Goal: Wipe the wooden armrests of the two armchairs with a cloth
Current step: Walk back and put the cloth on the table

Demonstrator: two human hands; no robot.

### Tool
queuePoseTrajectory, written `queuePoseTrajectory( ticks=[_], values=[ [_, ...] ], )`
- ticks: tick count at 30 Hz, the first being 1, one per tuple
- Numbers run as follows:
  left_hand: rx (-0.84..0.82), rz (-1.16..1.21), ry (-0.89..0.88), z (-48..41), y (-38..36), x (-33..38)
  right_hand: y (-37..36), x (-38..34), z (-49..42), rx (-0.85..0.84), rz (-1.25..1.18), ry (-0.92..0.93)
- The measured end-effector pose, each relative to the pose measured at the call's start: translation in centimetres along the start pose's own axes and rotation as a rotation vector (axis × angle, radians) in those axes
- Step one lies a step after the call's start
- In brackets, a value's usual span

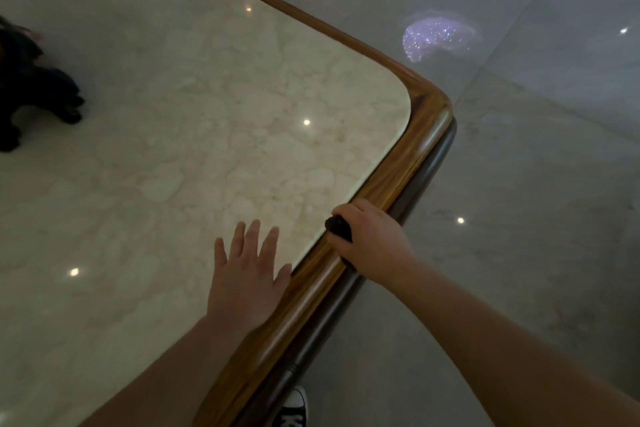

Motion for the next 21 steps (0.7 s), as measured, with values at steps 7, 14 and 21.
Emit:
queuePoseTrajectory(
  ticks=[7, 14, 21],
  values=[
    [0.008, 0.031, 0.108, -6.0, -5.1, -4.6, -3.1, -1.2, -8.6, 0.041, 0.056, 0.017],
    [0.040, 0.079, 0.141, -7.6, -9.5, -6.6, -5.5, -1.1, -13.2, 0.153, 0.017, 0.044],
    [0.099, 0.064, 0.137, -7.4, -9.6, -6.6, -8.3, 0.2, -14.8, 0.055, 0.199, 0.048]
  ],
)
Point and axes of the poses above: each hand's wrist, its own z-axis away from the middle knuckle, its own y-axis out of the back of the hand, x = y × z, the point moved 8 cm from there along -z, towards the middle knuckle, and after that the axes turned 4 degrees about -x, right-handed, at the moved point
